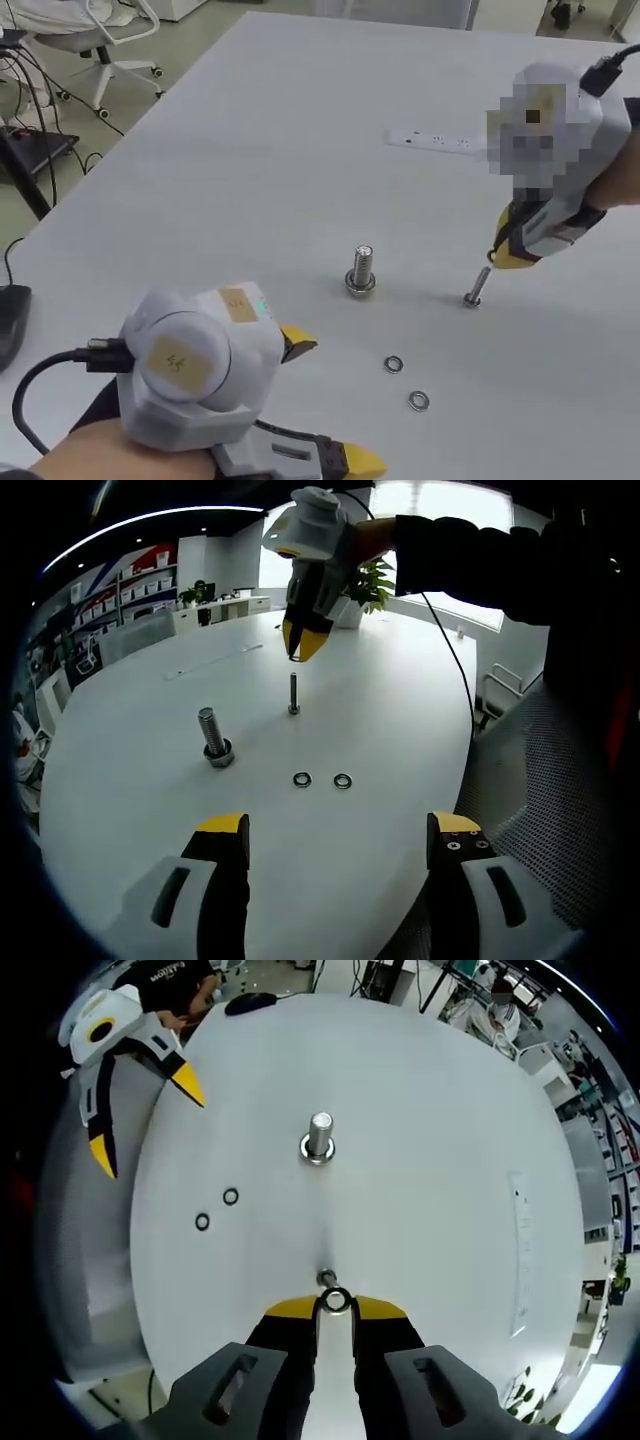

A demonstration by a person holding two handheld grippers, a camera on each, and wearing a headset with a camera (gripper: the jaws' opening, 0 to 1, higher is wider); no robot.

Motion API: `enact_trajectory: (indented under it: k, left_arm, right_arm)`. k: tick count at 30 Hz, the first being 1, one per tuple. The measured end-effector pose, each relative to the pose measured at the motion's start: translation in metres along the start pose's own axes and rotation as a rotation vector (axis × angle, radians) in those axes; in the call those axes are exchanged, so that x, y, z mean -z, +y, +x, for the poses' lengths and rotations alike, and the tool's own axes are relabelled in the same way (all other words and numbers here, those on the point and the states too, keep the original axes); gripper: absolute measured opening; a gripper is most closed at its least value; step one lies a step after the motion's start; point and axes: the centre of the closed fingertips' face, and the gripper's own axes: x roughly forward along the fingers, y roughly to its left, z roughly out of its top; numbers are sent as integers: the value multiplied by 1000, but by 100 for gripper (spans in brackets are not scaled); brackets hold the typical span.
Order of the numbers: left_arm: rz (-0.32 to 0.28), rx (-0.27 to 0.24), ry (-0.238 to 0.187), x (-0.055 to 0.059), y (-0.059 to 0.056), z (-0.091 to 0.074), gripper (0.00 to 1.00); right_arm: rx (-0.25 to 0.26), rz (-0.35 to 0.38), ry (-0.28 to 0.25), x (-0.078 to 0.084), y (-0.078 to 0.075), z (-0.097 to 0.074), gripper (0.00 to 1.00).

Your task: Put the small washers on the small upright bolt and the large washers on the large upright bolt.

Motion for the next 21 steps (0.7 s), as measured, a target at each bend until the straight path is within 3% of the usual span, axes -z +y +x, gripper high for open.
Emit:
enact_trajectory:
  k: [21]
  left_arm:
    - [-8, -8, 4, 1, 3, -1, 72]
  right_arm:
    - [-30, 8, 12, 3, 0, 15, 14]
